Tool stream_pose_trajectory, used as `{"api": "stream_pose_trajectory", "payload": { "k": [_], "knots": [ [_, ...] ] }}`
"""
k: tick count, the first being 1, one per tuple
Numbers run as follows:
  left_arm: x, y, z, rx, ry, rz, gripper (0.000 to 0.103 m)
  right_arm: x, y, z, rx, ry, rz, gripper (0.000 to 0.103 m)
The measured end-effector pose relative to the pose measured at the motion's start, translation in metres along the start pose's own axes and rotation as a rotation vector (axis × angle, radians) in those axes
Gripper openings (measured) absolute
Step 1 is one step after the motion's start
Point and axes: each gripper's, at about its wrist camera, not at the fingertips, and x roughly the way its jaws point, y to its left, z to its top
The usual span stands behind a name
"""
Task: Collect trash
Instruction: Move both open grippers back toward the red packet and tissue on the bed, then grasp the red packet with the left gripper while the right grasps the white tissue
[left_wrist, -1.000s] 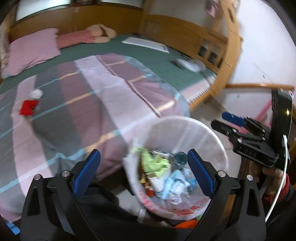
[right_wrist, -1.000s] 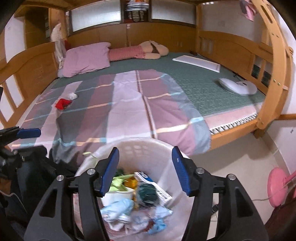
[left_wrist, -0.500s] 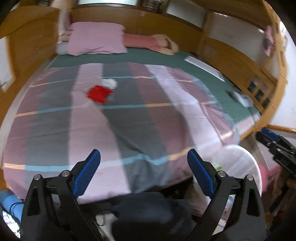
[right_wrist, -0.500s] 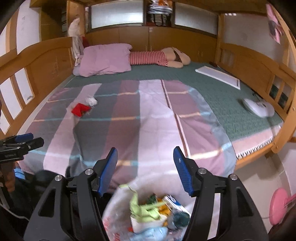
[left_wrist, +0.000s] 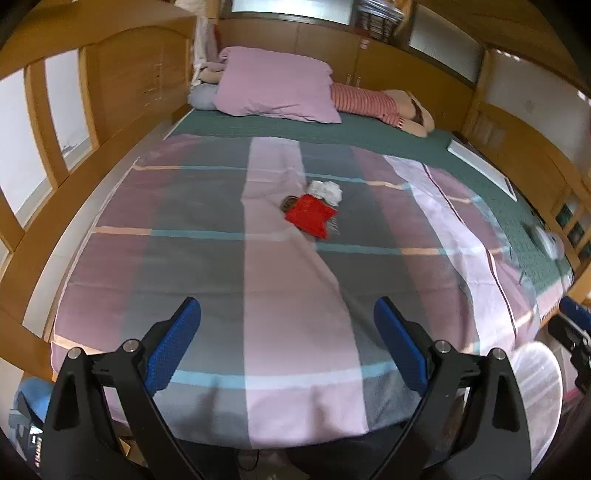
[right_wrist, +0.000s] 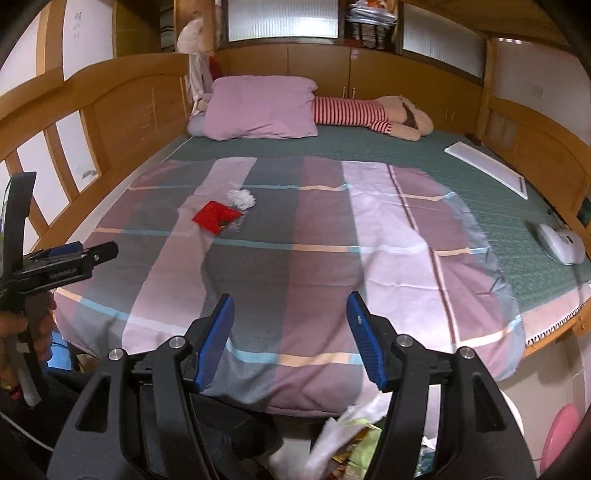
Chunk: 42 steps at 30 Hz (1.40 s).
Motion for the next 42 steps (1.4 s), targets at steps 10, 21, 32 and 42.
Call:
{"api": "stream_pose_trajectory", "payload": {
  "k": [10,21,32,42],
  "knots": [
    [0.017,0.034,-0.009,-0.120,0.042,0.031,0.094,0.031,0.020,0.012,0.000,0.022,0.019,0.062],
    [0.052,0.039,0.054,-0.068,0.052,0.022,0.094,0.054,0.022,0.023,0.011,0.037,0.032,0.062],
    [0.193,-0.014,0.104,0.073,0.103,-0.095,0.088,0.122,0.024,0.044,0.033,0.032,0.060,0.062],
    [0.246,-0.017,0.101,0.064,0.198,-0.206,0.035,0.191,0.036,0.068,0.002,-0.001,0.176,0.062]
  ]
}}
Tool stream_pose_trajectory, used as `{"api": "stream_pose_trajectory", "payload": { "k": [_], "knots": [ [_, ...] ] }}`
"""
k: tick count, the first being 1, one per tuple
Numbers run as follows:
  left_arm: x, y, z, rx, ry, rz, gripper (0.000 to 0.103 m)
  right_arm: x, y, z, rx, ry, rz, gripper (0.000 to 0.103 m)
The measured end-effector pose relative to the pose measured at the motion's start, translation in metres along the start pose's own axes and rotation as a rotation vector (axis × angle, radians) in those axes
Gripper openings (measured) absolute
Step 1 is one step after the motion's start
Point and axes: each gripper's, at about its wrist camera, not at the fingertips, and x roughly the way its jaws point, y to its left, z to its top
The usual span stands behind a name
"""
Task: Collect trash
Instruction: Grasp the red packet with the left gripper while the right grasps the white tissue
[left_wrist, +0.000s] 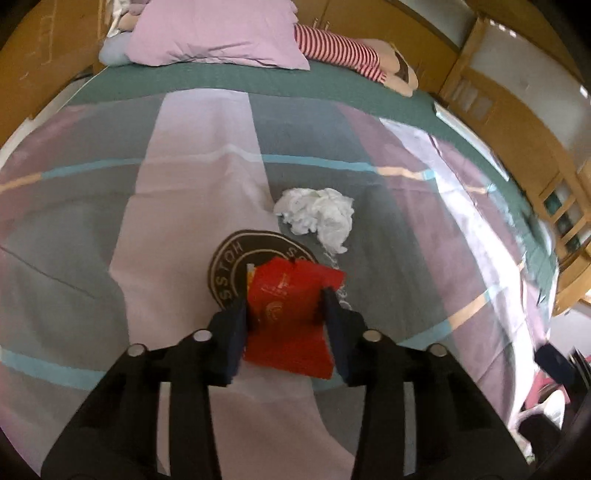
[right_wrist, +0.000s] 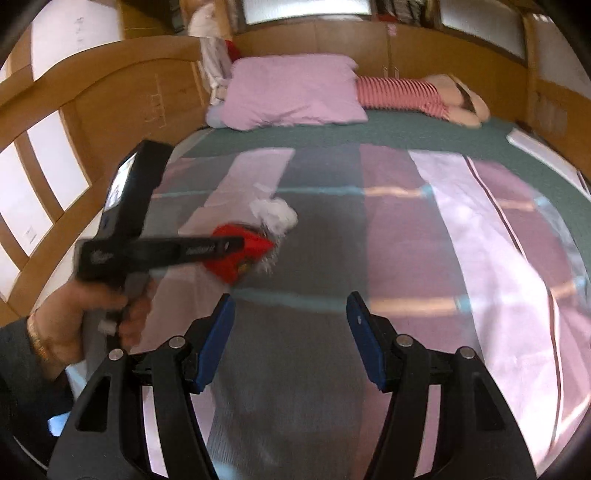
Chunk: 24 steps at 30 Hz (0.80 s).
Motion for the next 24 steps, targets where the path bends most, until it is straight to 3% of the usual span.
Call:
{"api": "stream_pose_trajectory", "payload": {
  "k": [1,4,9,15,18,21,24],
  "knots": [
    [-0.005,0.004,0.000,-0.007,0.004,0.012,0.031,0.010,0.002,0.007,-0.028,-0.023,0.014,0.062],
    [-0.029,0.014,-0.009,-0.044,-0.028,0.055,0.031,0.039,0.005,0.025,-0.088,-0.053,0.038,0.062],
    [-0.065,0.030,-0.027,-0.120,-0.049,0.135,0.031,0.112,0.020,0.048,-0.224,-0.037,0.046,0.062],
    [-0.102,0.073,-0.025,-0.210,-0.135,0.209,0.031,0.168,0.016,0.064,-0.203,0.036,0.047,0.062],
    [-0.107,0.088,-0.023,-0.242,-0.145,0.221,0.030,0.187,0.014,0.067,-0.213,0.119,0.046,0.042],
    [-0.113,0.092,-0.022,-0.248,-0.163,0.248,0.031,0.189,0.015,0.071,-0.236,0.130,0.028,0.014],
    [-0.118,0.092,-0.021,-0.241,-0.180,0.258,0.031,0.170,0.015,0.069,-0.221,0.101,0.059,0.013]
  ]
}}
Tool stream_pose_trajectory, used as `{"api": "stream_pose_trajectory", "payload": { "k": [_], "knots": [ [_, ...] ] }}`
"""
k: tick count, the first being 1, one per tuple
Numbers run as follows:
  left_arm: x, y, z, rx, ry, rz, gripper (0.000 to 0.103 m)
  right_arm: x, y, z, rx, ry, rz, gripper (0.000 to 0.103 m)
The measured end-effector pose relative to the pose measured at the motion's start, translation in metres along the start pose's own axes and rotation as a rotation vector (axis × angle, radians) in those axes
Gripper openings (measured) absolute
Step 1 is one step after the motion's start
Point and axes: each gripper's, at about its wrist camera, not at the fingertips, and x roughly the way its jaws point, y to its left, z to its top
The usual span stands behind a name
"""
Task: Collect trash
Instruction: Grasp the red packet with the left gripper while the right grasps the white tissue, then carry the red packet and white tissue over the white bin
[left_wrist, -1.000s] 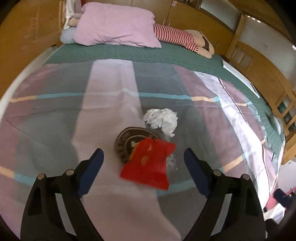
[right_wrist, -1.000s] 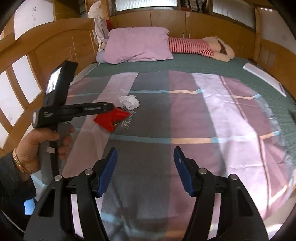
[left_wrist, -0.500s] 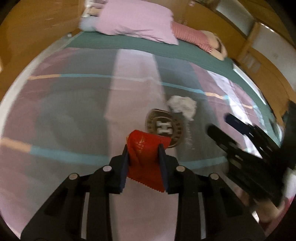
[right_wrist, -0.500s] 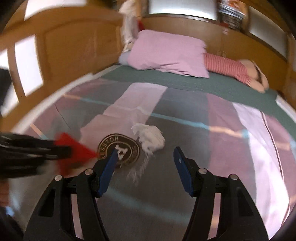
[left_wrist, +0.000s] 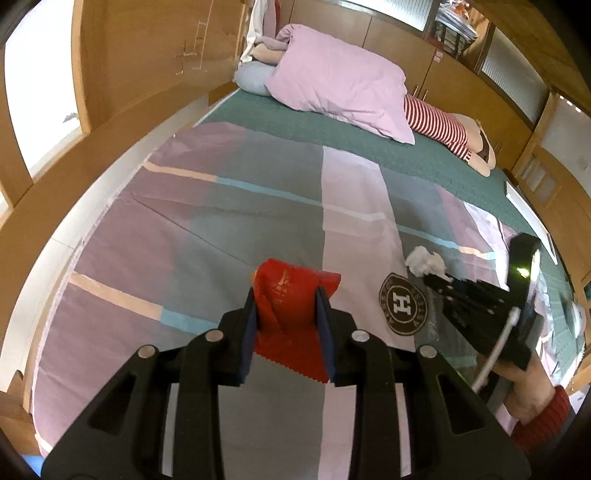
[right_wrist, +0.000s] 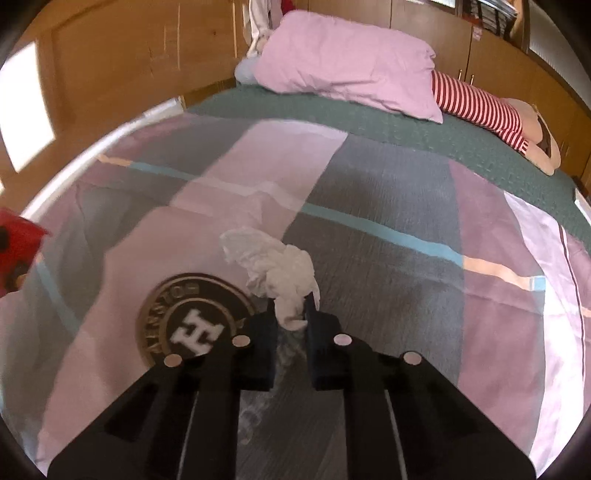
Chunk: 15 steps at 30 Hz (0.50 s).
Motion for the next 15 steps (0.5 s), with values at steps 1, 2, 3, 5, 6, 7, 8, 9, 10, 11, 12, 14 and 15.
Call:
{"api": "stream_pose_trajectory", "payload": {
  "k": [1,2,3,5,6,7,8,9,10,11,12,14,15],
  "knots": [
    [-0.002,0.000,0.001,0.000,-0.004,-0.002,0.031,-0.006,0.001,-0.003,-0.005,-0.012,0.007,0.013],
    [-0.005,0.000,0.001,0.001,-0.009,-0.004,0.030,-0.018,0.004,-0.007,-0.014,-0.027,0.011,0.013],
    [-0.007,-0.001,0.001,0.002,-0.013,-0.004,0.031,-0.026,0.007,-0.009,-0.018,-0.035,0.010,0.013],
    [-0.017,-0.004,0.001,0.012,-0.031,0.001,0.030,-0.057,0.014,-0.019,-0.015,-0.057,0.014,0.013],
    [-0.027,-0.009,0.000,0.029,-0.049,0.015,0.030,-0.080,0.019,-0.026,-0.006,-0.065,0.021,0.013],
    [-0.035,-0.012,-0.002,0.043,-0.065,0.024,0.031,-0.099,0.024,-0.031,-0.001,-0.076,0.031,0.013],
    [-0.045,-0.016,-0.005,0.060,-0.083,0.033,0.030,-0.115,0.028,-0.034,0.004,-0.089,0.039,0.013],
    [-0.062,-0.024,-0.011,0.083,-0.112,0.042,0.031,-0.137,0.033,-0.040,0.012,-0.107,0.049,0.013],
    [-0.073,-0.028,-0.017,0.092,-0.129,0.043,0.031,-0.165,0.039,-0.047,0.024,-0.135,0.066,0.013],
    [-0.085,-0.032,-0.024,0.093,-0.143,0.043,0.031,-0.189,0.044,-0.054,0.038,-0.162,0.081,0.013],
    [-0.099,-0.036,-0.031,0.091,-0.155,0.038,0.031,-0.212,0.050,-0.061,0.046,-0.189,0.092,0.013],
    [-0.128,-0.047,-0.050,0.107,-0.184,0.032,0.031,-0.259,0.065,-0.076,0.055,-0.241,0.089,0.013],
    [-0.137,-0.052,-0.056,0.116,-0.193,0.032,0.031,-0.277,0.071,-0.082,0.058,-0.261,0.087,0.013]
  ]
}}
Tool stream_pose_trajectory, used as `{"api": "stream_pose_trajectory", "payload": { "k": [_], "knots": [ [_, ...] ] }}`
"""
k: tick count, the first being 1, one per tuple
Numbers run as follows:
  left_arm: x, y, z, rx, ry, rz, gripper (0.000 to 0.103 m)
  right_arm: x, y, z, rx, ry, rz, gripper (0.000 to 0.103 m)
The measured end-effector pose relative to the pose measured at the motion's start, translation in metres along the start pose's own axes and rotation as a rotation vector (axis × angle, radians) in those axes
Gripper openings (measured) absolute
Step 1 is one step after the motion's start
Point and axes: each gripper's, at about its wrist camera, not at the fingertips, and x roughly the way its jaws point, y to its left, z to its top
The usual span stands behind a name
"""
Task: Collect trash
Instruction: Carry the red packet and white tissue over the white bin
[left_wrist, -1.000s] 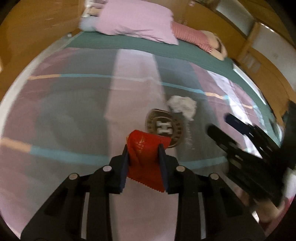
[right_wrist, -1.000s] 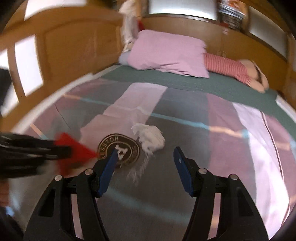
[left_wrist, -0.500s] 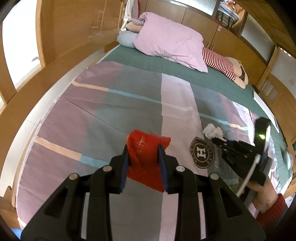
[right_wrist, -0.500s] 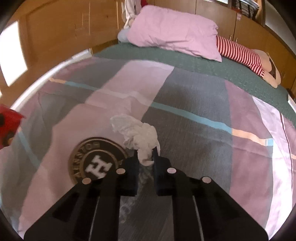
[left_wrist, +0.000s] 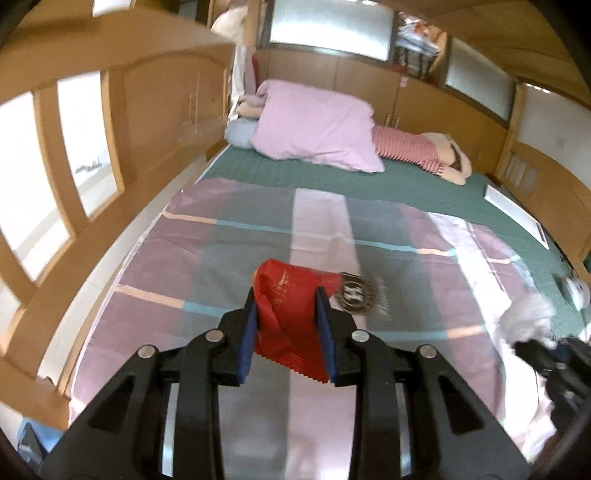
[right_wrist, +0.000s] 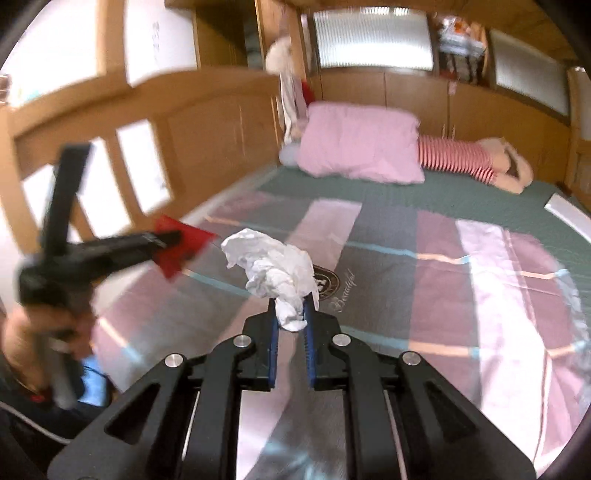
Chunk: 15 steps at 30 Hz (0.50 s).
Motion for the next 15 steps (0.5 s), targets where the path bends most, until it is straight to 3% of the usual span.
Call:
{"api": "stream_pose_trajectory", "payload": {
  "k": [6,11,15],
  "knots": [
    [-0.087,-0.037,-0.018,0.077,-0.040,-0.025,0.031,-0.103,0.012,-0.011,0.121,-0.079,0.039,0.013],
    [-0.148,-0.075,-0.033,0.140,-0.057,-0.082,0.030,-0.178,0.007,-0.034,0.107,-0.127,-0.100,0.013],
    [-0.183,-0.118,-0.056,0.203,-0.050,-0.176,0.030,-0.220,-0.010,-0.057,0.124,-0.133,-0.174,0.013]
  ]
}}
